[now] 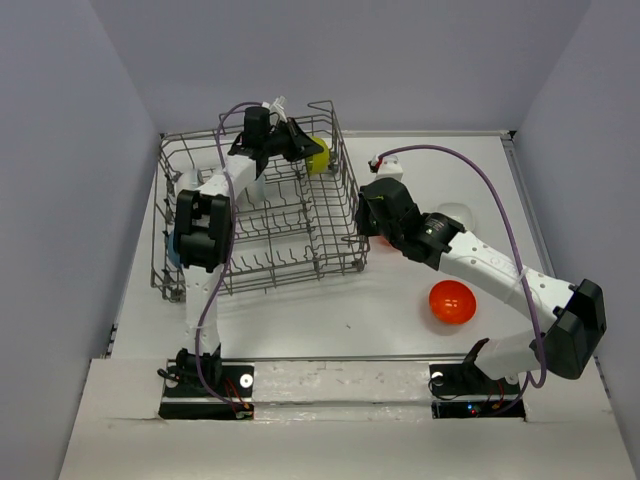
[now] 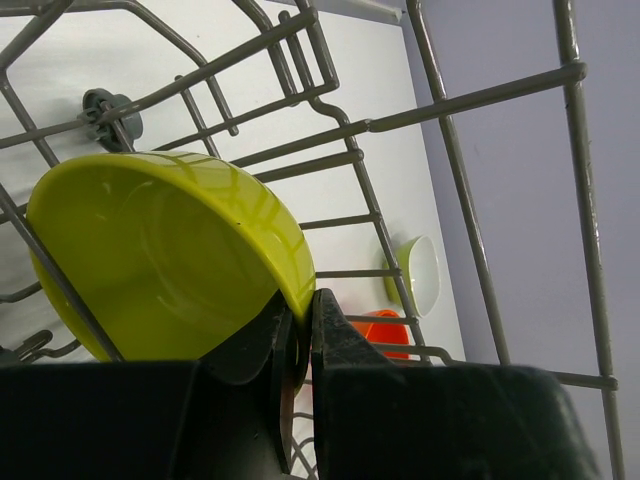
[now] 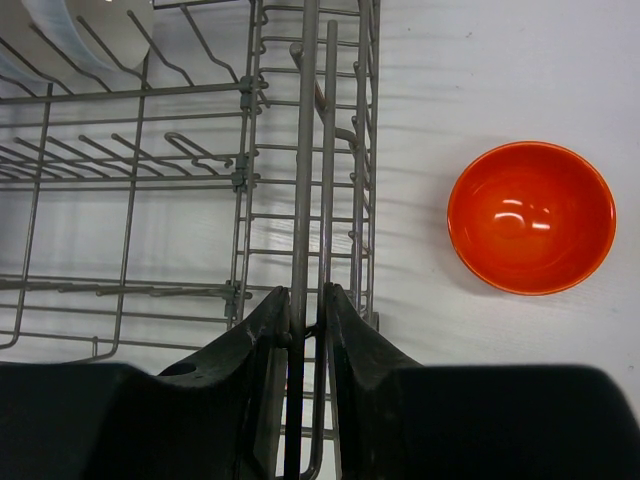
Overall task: Load the bowls into the dish rack
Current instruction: Place the upside down bowl on the dish rack.
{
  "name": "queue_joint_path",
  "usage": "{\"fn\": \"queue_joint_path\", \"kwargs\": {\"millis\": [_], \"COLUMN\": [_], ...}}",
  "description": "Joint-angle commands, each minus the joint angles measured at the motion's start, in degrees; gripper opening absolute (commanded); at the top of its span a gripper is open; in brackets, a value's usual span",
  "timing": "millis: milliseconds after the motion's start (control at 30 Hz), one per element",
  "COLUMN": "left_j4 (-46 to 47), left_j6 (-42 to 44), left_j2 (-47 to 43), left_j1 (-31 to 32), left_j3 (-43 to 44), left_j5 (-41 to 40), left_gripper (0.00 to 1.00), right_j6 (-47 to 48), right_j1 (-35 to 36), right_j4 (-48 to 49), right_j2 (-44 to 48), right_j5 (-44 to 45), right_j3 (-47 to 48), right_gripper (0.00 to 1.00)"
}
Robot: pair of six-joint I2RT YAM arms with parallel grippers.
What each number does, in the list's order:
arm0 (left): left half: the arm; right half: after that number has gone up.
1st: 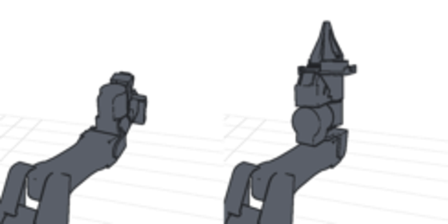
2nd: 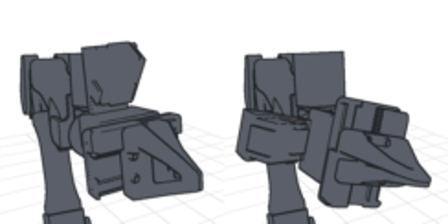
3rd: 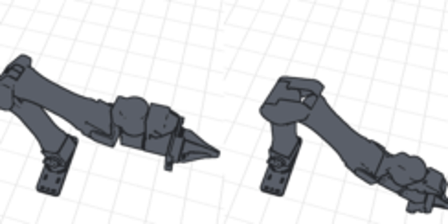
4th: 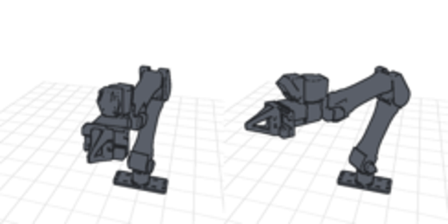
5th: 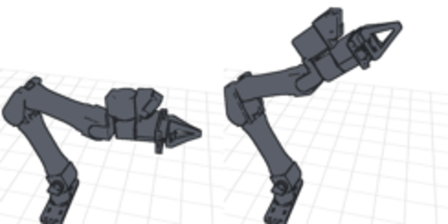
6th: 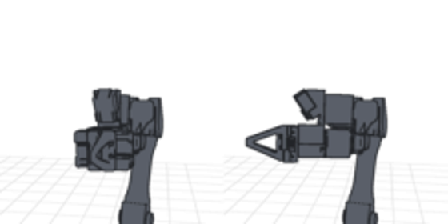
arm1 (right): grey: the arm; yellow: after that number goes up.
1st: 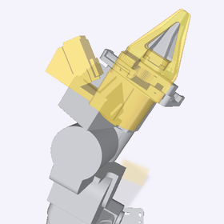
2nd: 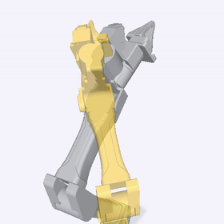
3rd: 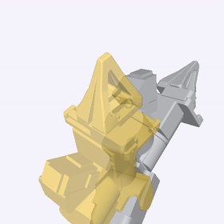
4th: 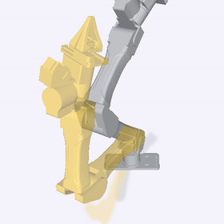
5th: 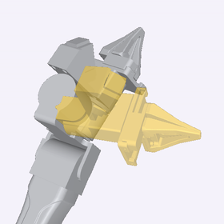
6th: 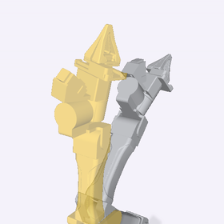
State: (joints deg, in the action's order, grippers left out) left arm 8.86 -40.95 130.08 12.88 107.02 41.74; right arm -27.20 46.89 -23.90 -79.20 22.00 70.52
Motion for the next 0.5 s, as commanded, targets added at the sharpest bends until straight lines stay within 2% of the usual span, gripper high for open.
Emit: {"fn": "queue_joint_path", "kwargs": {"millis": [0,467], "left_j4": [0.45,-3.59], "left_j6": [2.10,4.91], "left_j2": [-7.12,-8.88], "left_j1": [-2.78,-4.18], "left_j3": [1.44,0.91], "left_j5": [0.10,-0.34], "left_gripper": [0.16,0.17], "right_j6": [-2.15,-2.51], "right_j1": [0.22,0.22], "right_j4": [1.84,1.93], "right_j2": [0.18,-0.08], "right_j5": [-2.40,-2.66], "right_j3": [-0.38,-0.38], "right_gripper": [0.02,0.02]}}
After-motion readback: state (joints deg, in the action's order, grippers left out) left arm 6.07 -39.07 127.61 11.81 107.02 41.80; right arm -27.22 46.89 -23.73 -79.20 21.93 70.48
